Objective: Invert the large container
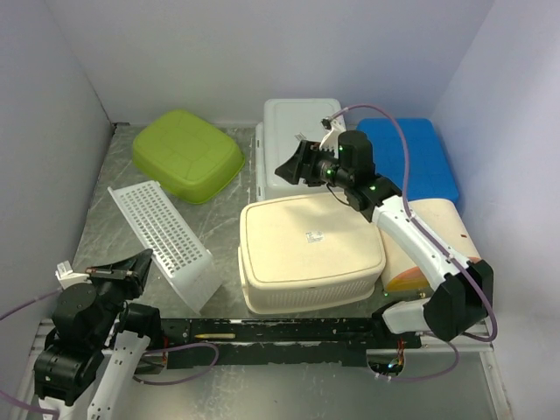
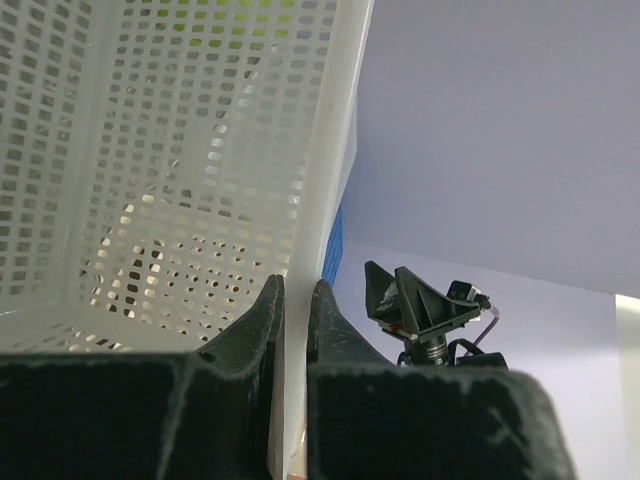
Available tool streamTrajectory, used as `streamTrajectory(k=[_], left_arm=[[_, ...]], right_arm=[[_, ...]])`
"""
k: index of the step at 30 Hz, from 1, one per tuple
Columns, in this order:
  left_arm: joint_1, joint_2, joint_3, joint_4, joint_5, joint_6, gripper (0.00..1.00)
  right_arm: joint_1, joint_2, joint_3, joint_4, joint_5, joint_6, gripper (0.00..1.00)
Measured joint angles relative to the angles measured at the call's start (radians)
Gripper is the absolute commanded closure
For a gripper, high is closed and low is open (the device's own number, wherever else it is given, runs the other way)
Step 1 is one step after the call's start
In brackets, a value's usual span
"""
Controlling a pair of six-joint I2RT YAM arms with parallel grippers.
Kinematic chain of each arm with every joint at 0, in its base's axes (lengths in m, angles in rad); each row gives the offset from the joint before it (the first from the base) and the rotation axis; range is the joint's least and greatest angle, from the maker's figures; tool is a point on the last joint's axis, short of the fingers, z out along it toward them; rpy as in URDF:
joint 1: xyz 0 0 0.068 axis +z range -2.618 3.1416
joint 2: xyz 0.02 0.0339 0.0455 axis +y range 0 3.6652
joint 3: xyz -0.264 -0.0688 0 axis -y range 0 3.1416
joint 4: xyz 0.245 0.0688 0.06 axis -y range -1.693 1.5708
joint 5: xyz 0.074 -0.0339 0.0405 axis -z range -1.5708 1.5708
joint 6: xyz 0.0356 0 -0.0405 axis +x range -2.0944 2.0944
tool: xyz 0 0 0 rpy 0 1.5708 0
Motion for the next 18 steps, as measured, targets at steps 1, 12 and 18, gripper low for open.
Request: streamTrajectory(k=[1,12,18], left_arm=[[0.000,0.000,0.008,-0.012,-0.004,0.000,0.93],[-0.001,0.004,0.035,-0.061,-0.018,-0.011,0.93],[-0.001,0.006,0.033,-0.058,-0.018,-0.014,0.93]], right_arm=[[0.008,0.005,0.000,0.007,-0.011,0.004,0.30],[0.452,0.237,0.167,0.044,-0.010,-0.072,0.17],[0.665,0.187,0.131,0.071,0.184,-0.173,0.05]])
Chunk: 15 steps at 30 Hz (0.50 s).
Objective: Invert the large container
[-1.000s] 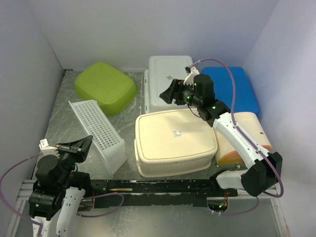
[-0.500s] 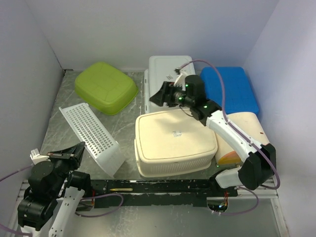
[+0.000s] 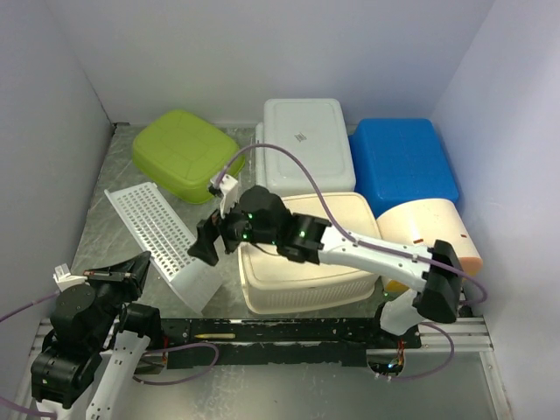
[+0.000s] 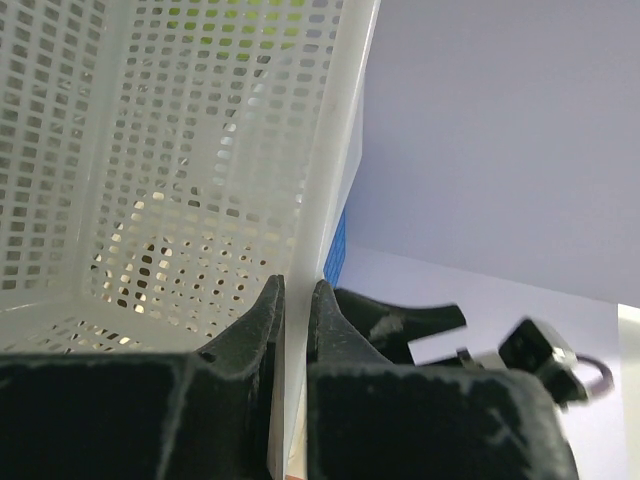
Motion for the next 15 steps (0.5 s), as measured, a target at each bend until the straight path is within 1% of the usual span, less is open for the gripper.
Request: streamTrajectory(k=[3,7,10,15], left_arm=[[-0.001,0.000,0.000,0.000,0.000,0.000,0.93],[-0.001,0.000,0.000,0.000,0.000,0.000,0.93],[-0.001,0.000,0.000,0.000,0.000,0.000,0.93],[-0.001,0.000,0.001,-0.001,0.000,0.000,0.93]], right_arm=[[0.072,-0.063,-0.041,0.027,0.107,-0.042,0.03],[0.171,-0.101,-0.042,0.066,0.261,-0.106,0.03],[0.267,-0.090,-0.027,0.069,0.376,-0.150,0.09],[0.396,-0.038,-0.005,0.073,0.528,-0.197,0.17]])
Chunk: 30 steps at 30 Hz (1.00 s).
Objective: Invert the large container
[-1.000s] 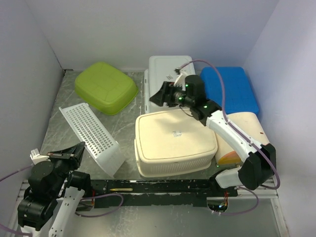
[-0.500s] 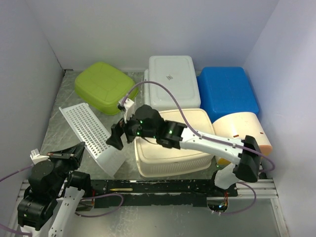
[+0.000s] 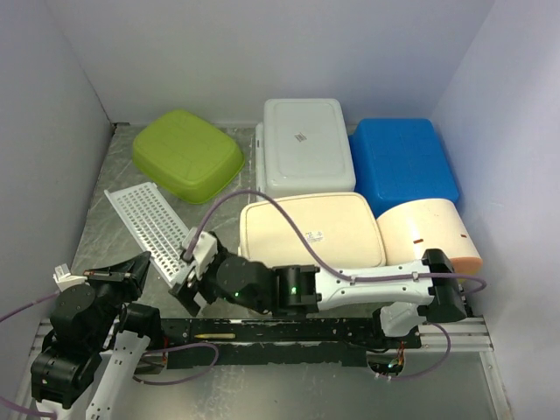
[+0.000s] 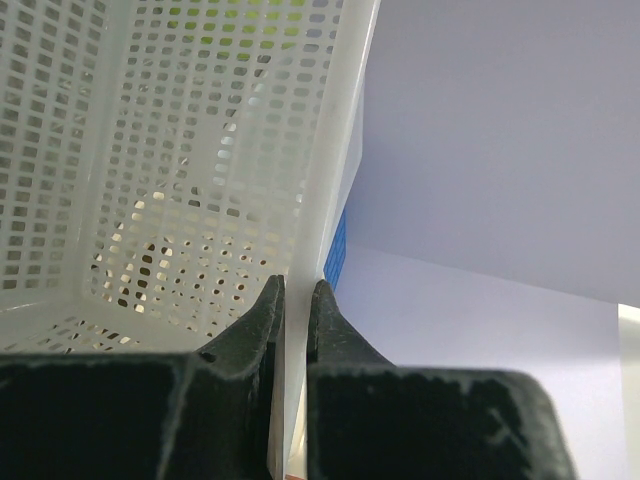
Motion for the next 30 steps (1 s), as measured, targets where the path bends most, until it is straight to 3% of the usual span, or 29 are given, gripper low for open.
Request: streamTrajectory(k=[7,12,18,24,30], left_arm=[[0.000,0.000,0.000,0.000,0.000,0.000,0.93],[0.000,0.000,0.000,0.000,0.000,0.003,0.93],[0.000,-0.002,0.002,-0.003,-0.004,0.006,0.93],[0.000,-0.005,0.003,-0.030,-0.027,0.008,0.93],[0.000,-0.005,-0.013,-0.101,-0.063,0.013,0.93]], right_arm=[[0.105,0.092,0.039,0.004,0.116,-0.047,0.34],[0.122,0.144,0.061,0.009,0.171,-0.061,0.61],[0.135,0.172,0.082,0.020,0.255,-0.070,1.00],[0.145,0.190,0.083,0.014,0.328,-0.126,1.00],[0.147,0.252,0.064,0.047,0.381,-0.352,1.00]])
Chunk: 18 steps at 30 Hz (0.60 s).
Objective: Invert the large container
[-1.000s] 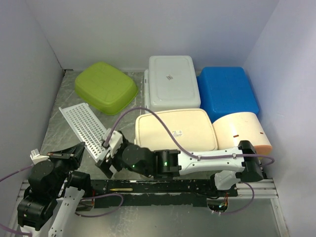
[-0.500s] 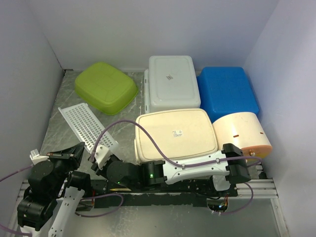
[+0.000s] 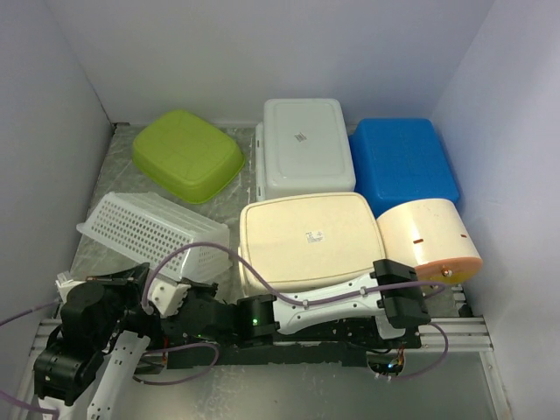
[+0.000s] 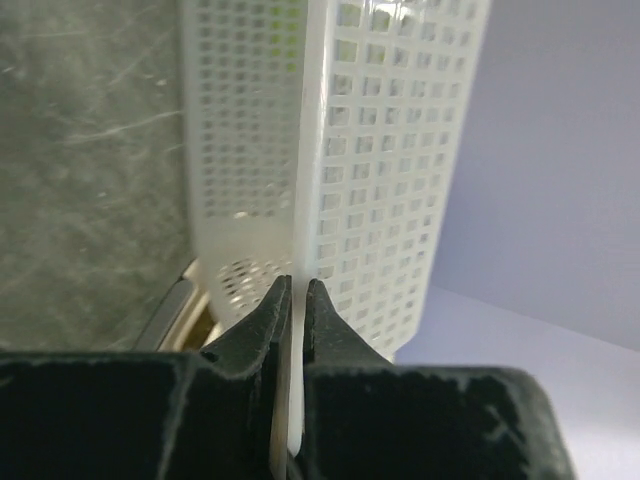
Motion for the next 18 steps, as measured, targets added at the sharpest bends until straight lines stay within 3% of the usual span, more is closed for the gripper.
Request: streamTrajectory(k=[5,10,13,18], left_arm=[[-0.003,0.002,-0.016,-0.064,0.003,0.002,0.90],[-0.010,0.011,-0.004,-0.080,0.005,0.005,0.46],[-0.014,0.038,0.031,-0.113,0.012,0.024,0.28],[-0.016,0.104,0.132,-0.167,0.020,0.068,0.25]], right_arm=[[0.000,0.003,-0.123,0.179,0.014,-0.246,1.00],[0.000,0.004,-0.142,0.235,0.009,-0.357,1.00],[0.000,0.004,-0.142,0.256,-0.001,-0.353,1.00],[0.000,0.004,-0.142,0.285,0.000,-0.311,1.00]])
